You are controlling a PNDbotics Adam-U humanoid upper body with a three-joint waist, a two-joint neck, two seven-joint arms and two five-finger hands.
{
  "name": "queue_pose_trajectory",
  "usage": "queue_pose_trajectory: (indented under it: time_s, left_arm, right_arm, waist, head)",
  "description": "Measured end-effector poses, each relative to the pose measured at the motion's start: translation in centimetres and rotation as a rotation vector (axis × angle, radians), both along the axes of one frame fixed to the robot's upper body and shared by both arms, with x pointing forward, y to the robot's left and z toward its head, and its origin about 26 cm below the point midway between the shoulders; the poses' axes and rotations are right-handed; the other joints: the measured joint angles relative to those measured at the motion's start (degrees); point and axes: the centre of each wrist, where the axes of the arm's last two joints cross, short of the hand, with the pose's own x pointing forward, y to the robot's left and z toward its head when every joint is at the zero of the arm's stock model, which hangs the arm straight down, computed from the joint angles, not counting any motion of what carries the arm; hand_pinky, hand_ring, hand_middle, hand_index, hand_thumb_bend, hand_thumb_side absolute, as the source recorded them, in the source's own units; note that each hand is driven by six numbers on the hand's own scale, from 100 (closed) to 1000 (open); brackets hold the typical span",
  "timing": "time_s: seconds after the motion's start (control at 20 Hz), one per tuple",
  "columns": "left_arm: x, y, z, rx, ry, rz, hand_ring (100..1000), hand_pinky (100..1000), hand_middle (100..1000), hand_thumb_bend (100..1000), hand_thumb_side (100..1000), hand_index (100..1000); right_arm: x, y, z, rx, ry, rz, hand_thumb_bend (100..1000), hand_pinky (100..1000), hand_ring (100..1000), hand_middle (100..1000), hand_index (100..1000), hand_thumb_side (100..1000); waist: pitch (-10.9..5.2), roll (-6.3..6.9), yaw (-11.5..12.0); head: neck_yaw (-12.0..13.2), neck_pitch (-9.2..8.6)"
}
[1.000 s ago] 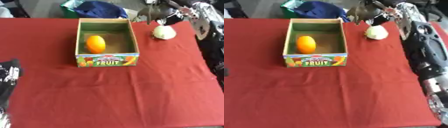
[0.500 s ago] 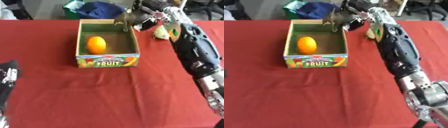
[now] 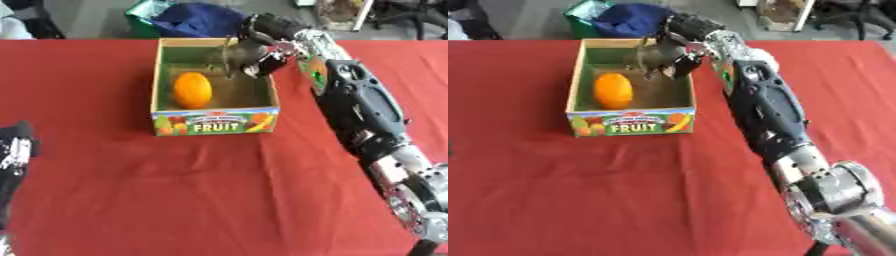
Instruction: Pick up objects on the table and place them in the box.
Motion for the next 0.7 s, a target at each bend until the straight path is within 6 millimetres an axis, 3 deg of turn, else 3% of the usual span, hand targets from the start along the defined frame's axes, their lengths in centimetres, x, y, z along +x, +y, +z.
queue_pose_trajectory:
  time_s: [0.35, 0.55, 0.7]
  left_arm:
    - [0.1, -0.3, 0.0, -0.007, -0.003, -0.007, 591, 605, 548, 299, 518, 622]
    - [0.1, -0.3, 0.1, -0.007, -0.004, -0.008, 590, 605, 548, 299, 518, 622]
    - [0.1, -0.3, 0.1, -0.007, -0.004, -0.008, 590, 605, 548, 298, 519, 622]
  right_arm:
    - [0.1, 2.1, -1.5, -0.055, 0.037, 0.033, 100, 733, 732, 655, 506, 288]
    - [0.1, 2.6, -2.3, -0.087, 0.063, 0.045, 100, 742, 745, 676, 632, 343]
    - [0.0, 2.6, -3.0, -0.111, 0.099, 0.055, 120, 773, 794, 740, 812, 419]
  waist:
    - [0.00, -0.01, 0.35]
    - [0.01, -0.01, 0.37]
    - [0.01, -0.01, 0.39]
  head:
    - [-0.45, -0.01]
    - [-0.49, -0.02]
    - [-0.49, -0.02]
